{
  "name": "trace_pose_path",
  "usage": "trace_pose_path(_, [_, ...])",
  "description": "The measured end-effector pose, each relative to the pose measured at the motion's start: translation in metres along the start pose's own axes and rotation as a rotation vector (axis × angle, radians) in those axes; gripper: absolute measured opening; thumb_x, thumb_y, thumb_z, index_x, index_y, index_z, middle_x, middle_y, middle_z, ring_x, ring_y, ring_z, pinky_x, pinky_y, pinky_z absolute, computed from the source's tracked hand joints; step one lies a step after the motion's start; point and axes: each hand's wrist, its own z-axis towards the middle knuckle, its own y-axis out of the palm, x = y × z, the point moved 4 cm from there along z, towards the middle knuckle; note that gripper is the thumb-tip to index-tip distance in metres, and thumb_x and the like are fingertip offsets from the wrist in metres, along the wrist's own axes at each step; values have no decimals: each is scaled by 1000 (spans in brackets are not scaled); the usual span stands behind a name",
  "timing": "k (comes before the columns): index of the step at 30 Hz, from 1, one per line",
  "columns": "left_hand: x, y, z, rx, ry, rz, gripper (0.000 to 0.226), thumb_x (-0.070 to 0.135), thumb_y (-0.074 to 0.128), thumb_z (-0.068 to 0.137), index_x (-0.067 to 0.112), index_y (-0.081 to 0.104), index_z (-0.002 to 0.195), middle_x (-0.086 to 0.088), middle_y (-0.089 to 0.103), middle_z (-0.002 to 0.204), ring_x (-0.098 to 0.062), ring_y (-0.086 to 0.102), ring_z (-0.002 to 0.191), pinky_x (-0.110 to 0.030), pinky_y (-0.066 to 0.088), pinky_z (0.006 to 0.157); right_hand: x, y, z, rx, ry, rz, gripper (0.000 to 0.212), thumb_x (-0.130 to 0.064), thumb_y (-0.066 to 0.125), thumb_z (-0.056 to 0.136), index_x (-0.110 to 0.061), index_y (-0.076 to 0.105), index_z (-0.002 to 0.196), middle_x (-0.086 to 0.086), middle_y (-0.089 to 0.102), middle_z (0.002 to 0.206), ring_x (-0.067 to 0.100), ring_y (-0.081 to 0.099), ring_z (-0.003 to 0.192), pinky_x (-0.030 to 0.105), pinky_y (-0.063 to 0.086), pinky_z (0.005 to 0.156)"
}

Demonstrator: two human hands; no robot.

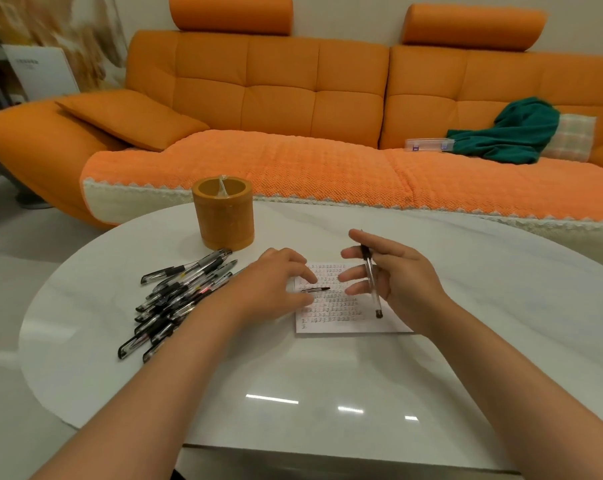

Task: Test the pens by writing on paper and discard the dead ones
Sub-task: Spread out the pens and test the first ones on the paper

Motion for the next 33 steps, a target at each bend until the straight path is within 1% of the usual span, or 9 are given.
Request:
trace_pose_path(4, [8, 4, 1, 99, -11, 83, 22, 50, 67, 88, 40, 70, 107, 20, 55, 122, -6, 42, 119, -36, 44, 95, -6, -3, 1, -3, -36, -187, 36, 4, 39, 102, -19, 64, 114, 10, 66, 95, 21, 56, 52, 30, 43, 46])
trace_pose_path(7, [12, 0, 1, 163, -9, 95, 15, 44, 64, 93, 38, 72, 104, 18, 60, 115, -9, 47, 114, -37, 44, 93, -7, -7, 5, 36, -162, -681, 27, -11, 61, 95, -32, 59, 112, -7, 70, 95, 15, 61, 62, 31, 47, 62])
trace_pose_path(10, [12, -5, 0, 241, -8, 61, 18, 41, 57, 98, 40, 71, 109, 23, 57, 97, -6, 48, 101, -32, 42, 86, -2, -7, 6, 19, -226, -1124, 20, -27, 64, 95, -41, 67, 109, -20, 70, 103, 3, 62, 81, 29, 51, 76])
trace_pose_path(13, [8, -7, -1, 256, -5, 21, 17, 41, 55, 98, 44, 69, 108, 24, 53, 88, -6, 51, 94, -30, 41, 79, -1, -4, 3, 12, -243, -1206, 21, -26, 62, 96, -39, 71, 110, -21, 72, 107, 0, 60, 90, 28, 50, 85])
trace_pose_path(16, [11, -7, -1, 244, 5, 16, 16, 40, 54, 99, 44, 67, 107, 25, 52, 85, -3, 48, 86, -29, 37, 73, -3, 0, 2, -5, -330, -1290, 21, -23, 61, 97, -36, 73, 109, -19, 73, 105, 6, 64, 95, 37, 46, 94])
trace_pose_path(19, [14, -6, -2, 232, 15, 10, 16, 41, 53, 99, 45, 66, 106, 23, 54, 87, -1, 48, 85, -27, 35, 70, -3, 1, 3, -30, -351, -1299, 22, -23, 61, 97, -37, 73, 109, -20, 73, 104, 7, 62, 96, 39, 45, 95])
trace_pose_path(25, [23, -1, -2, 148, 30, -207, 15, 38, 58, 96, 38, 69, 87, 16, 65, 78, -8, 60, 77, -34, 49, 70, 6, 10, -1, -147, -309, -1252, 27, -23, 50, 98, -39, 67, 112, -21, 66, 98, 4, 52, 92, 32, 47, 80])
trace_pose_path(29, [32, 2, -7, 89, 16, -378, 24, 40, 63, 91, 27, 72, 73, 4, 68, 69, -20, 56, 63, -38, 47, 61, 6, 17, -10, -178, -404, -1399, 19, -42, 45, 84, -29, 54, 74, -7, 56, 67, 11, 49, 69, 38, 44, 61])
trace_pose_path(33, [41, 4, -13, 4, -11, -493, 19, 33, 68, 85, 21, 78, 74, -3, 73, 72, -23, 69, 75, -44, 56, 71, 5, 24, -15, -119, -446, -1560, 65, -75, 39, 73, -13, 40, 57, 2, 42, 47, 19, 34, 49, 33, 25, 48])
